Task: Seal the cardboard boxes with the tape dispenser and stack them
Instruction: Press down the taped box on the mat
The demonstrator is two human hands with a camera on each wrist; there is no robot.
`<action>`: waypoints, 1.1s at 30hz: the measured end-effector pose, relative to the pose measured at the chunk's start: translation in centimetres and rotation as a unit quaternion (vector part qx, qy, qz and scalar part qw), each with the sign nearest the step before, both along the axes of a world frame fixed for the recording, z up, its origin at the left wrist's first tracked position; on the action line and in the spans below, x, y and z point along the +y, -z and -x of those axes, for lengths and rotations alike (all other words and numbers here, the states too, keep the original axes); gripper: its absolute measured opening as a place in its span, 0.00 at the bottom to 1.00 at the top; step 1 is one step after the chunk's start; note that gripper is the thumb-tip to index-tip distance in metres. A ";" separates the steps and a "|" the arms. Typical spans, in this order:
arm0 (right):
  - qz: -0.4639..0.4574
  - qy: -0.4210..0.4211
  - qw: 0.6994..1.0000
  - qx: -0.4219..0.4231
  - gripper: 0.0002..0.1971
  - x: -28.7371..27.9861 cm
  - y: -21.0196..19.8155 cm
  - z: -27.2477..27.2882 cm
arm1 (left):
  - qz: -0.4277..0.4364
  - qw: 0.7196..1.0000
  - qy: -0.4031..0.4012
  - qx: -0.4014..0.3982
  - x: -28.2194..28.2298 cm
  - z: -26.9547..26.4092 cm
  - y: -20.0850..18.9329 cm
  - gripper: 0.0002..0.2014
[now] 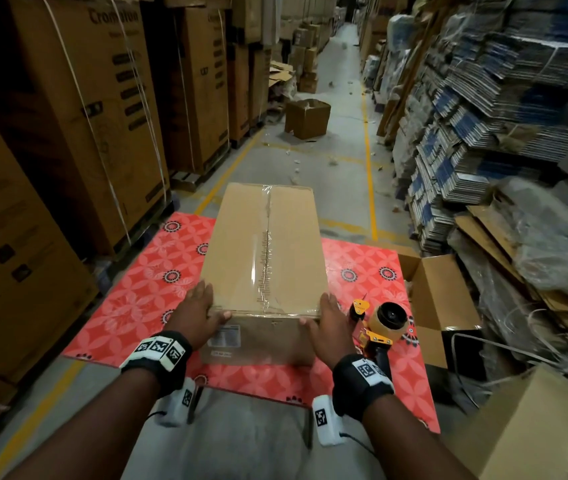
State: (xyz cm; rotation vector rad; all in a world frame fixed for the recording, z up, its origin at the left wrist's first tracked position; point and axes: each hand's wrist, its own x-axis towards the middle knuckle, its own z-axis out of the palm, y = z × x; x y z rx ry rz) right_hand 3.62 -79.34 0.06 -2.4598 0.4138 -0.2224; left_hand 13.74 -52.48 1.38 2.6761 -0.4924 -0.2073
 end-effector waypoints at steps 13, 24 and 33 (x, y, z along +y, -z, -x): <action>0.141 -0.050 0.989 0.011 0.09 -2.0 -3.8 -5.2 | 0.005 0.998 0.069 -0.004 -3.7 6.1 -1.7 0.29; 0.139 -0.189 0.967 0.101 0.46 7.5 -1.0 -2.4 | -0.030 0.997 0.057 -0.032 -1.3 1.8 -0.8 0.34; 0.158 -0.252 0.944 0.145 0.42 -2.6 -1.6 -6.4 | -0.107 0.984 0.133 -0.051 -3.0 -4.4 -1.1 0.31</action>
